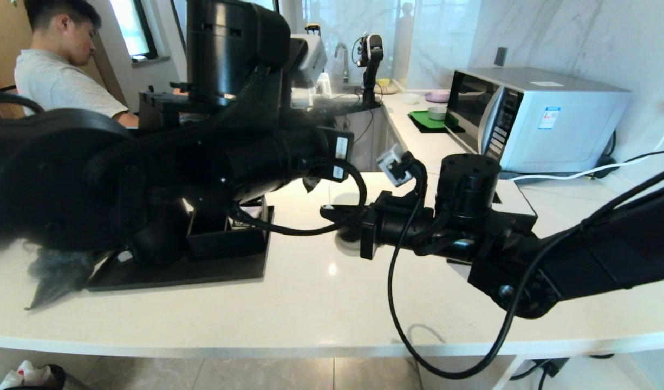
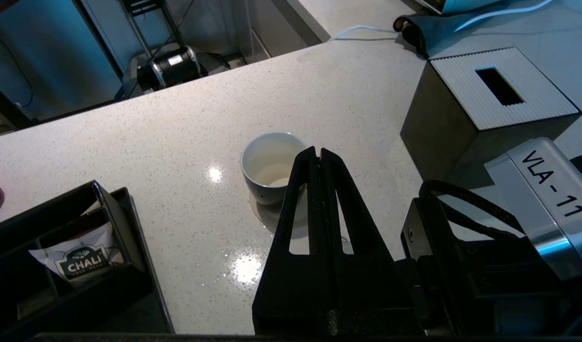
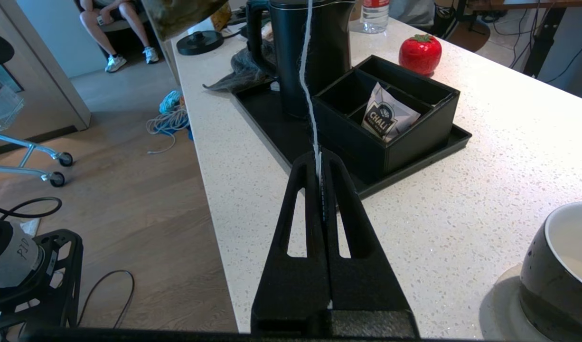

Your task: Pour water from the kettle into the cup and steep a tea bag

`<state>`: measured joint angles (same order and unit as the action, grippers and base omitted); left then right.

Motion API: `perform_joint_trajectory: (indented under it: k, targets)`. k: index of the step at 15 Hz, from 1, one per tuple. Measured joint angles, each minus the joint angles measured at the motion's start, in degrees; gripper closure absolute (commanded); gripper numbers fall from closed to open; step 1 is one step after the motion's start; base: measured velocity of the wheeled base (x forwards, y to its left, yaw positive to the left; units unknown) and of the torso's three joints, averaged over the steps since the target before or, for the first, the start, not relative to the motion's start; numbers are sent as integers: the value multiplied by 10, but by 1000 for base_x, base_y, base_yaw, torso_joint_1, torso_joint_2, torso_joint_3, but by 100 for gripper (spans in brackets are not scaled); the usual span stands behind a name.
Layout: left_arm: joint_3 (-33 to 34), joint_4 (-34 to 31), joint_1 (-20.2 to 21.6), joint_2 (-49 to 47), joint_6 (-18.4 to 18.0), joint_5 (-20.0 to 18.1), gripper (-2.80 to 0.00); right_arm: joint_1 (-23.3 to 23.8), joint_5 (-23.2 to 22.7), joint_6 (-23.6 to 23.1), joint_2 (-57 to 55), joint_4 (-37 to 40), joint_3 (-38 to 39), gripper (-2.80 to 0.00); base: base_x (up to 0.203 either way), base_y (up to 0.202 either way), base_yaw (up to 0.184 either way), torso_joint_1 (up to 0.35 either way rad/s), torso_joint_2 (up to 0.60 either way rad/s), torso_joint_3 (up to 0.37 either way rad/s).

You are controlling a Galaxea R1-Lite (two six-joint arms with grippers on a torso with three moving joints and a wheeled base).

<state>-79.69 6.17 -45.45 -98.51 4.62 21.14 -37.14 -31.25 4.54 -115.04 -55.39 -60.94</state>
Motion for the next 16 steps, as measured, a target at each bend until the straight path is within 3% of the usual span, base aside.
perform_joint_trajectory:
  k: [16]
  targets:
    - [116,0,-35,30,47,11,0,58,6,-2,-17,11,-82,0,0,0,0,0,0,0]
